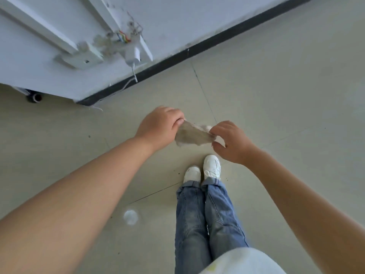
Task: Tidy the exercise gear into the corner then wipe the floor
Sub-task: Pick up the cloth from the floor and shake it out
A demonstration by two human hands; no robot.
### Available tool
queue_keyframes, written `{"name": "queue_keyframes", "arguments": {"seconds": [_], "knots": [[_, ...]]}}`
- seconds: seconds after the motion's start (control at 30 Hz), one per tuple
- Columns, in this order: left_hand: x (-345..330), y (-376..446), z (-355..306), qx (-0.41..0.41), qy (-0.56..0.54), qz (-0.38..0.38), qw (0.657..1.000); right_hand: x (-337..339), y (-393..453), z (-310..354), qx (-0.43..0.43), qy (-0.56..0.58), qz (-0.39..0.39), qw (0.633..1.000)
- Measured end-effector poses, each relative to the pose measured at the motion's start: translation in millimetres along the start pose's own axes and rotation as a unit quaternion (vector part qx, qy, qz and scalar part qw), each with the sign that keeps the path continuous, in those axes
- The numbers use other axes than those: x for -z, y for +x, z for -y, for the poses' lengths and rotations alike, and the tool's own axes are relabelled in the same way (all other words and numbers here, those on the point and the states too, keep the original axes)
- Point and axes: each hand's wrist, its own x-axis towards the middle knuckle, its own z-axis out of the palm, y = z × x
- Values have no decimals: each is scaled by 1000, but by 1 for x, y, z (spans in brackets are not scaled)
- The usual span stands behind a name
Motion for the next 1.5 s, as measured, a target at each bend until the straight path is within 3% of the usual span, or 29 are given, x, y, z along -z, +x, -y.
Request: {"name": "queue_keyframes", "arguments": {"seconds": [0.33, 0.67, 0.93, 1.1, 1.27, 1.5], "knots": [[133, 20, -181, -177, 73, 43, 981, 192, -116, 27, -146, -20, -116, 982], [169, 15, -412, -343, 115, 122, 924, 346, -306, 16, -236, 39, -277, 931], [164, 33, -634, -426, 9, 50, 904, 472, -450, -59, -257, 18, -403, 878], [153, 47, -773, -448, 5, 1, 894, 549, -530, -123, -255, -31, -459, 850], [130, 72, -868, -432, -10, 6, 902, 607, -587, -187, -258, -50, -460, 848], [105, 134, -979, -486, 82, 20, 870, 700, -632, -274, -261, -84, -458, 845]]}}
